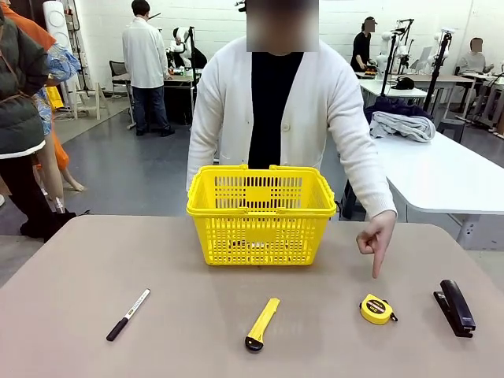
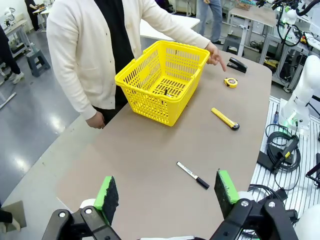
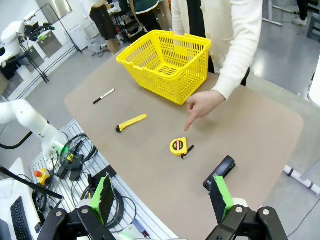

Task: Place the items the person wants into the basket.
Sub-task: Pick up the item the person points to and place it in the Market Basket.

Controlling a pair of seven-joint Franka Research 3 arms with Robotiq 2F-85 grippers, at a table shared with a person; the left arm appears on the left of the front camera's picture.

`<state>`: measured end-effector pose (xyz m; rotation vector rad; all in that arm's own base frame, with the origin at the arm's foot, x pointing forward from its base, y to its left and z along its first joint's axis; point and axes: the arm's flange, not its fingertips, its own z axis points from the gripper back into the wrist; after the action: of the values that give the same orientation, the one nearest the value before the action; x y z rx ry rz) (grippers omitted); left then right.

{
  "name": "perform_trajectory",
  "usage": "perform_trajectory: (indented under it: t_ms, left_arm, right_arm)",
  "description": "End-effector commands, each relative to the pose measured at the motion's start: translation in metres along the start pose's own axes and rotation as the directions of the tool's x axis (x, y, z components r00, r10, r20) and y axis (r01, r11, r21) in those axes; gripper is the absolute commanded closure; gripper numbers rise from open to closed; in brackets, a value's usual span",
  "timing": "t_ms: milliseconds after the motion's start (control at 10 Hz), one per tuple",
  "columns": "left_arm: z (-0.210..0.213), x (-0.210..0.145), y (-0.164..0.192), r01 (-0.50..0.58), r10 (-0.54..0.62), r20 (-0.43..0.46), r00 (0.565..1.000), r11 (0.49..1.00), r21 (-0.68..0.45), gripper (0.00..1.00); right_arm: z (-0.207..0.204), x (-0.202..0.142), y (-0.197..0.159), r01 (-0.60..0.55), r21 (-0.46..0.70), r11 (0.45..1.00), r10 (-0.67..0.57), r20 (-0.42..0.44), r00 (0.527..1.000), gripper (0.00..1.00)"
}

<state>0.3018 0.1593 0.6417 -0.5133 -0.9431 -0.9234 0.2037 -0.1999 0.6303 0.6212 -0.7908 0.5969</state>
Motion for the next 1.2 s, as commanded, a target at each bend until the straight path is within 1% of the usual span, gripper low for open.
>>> perform_trajectory:
  t_ms: [0,100,200,300,400,500,600,700,800,900,1000,1100]
  left_arm:
    - [0.002,0.002,-0.001,0.005,-0.005,0.004,1.0,1.0,-0.012,0.0]
    - [0.002,0.002,-0.001,0.005,-0.005,0.004,1.0,1.0,-0.012,0.0]
    - [0.002,0.002,-0.001,0.005,-0.005,0.004,1.0,1.0,-0.012,0.0]
    - [0.002,0.002,-0.001,0.005,-0.005,0.004,1.0,1.0,-0.012,0.0]
    - [0.002,0.002,-0.001,0.005,-0.005,0.004,1.0,1.0,-0.012,0.0]
    - [0.002,0.002,-0.001,0.005,-0.005,0.004,1.0,1.0,-0.012,0.0]
    - [0.002,0.002,-0.001,0.005,-0.005,0.004,1.0,1.0,-0.012,0.0]
    - [0.002,0.002,-0.001,0.005,-0.005,0.004,1.0,1.0,-0.012,0.0]
    - [0.002,0.002,-0.001,0.005,-0.005,0.004,1.0,1.0,-0.012,0.0]
    - [0.002,0.002,-0.001,0.005,-0.005,0.004,1.0,1.0,-0.012,0.0]
    - [0.002,0.002,-0.001,0.005,-0.005,0.004,1.0,1.0,-0.012,0.0]
    - [0.002,0.002,-0.001,0.005,-0.005,0.004,1.0,1.0,-0.012,0.0]
  right_arm:
    - [-0.001,0.002,0.0,-0.013,0.018,1.0,0.013,0.024,1.0,0.0]
    - [0.0,0.0,0.0,0.0,0.0,1.0,0.0,0.0,1.0,0.0]
    - [-0.015,0.031,0.012,0.008,-0.016,1.0,-0.01,-0.111,0.994,0.0]
    - [-0.044,0.067,0.026,-0.009,-0.059,0.998,-0.005,-0.22,0.975,0.0]
    - [-0.073,0.091,0.039,-0.009,-0.084,0.996,-0.018,-0.315,0.949,0.0]
    - [-0.103,0.109,0.048,0.014,-0.108,0.994,-0.058,-0.41,0.91,0.0]
    - [-0.136,0.121,0.056,0.042,-0.137,0.99,-0.104,-0.481,0.87,0.0]
    - [-0.178,0.124,0.065,0.069,-0.192,0.979,-0.167,-0.566,0.808,0.0]
    - [-0.219,0.123,0.069,0.073,-0.254,0.964,-0.221,-0.626,0.748,0.0]
    - [-0.254,0.116,0.077,0.053,-0.293,0.955,-0.247,-0.678,0.693,0.0]
    - [-0.284,0.111,0.082,0.027,-0.304,0.952,-0.244,-0.706,0.665,0.0]
    - [-0.309,0.107,0.078,-0.001,-0.336,0.942,-0.251,-0.704,0.665,0.0]
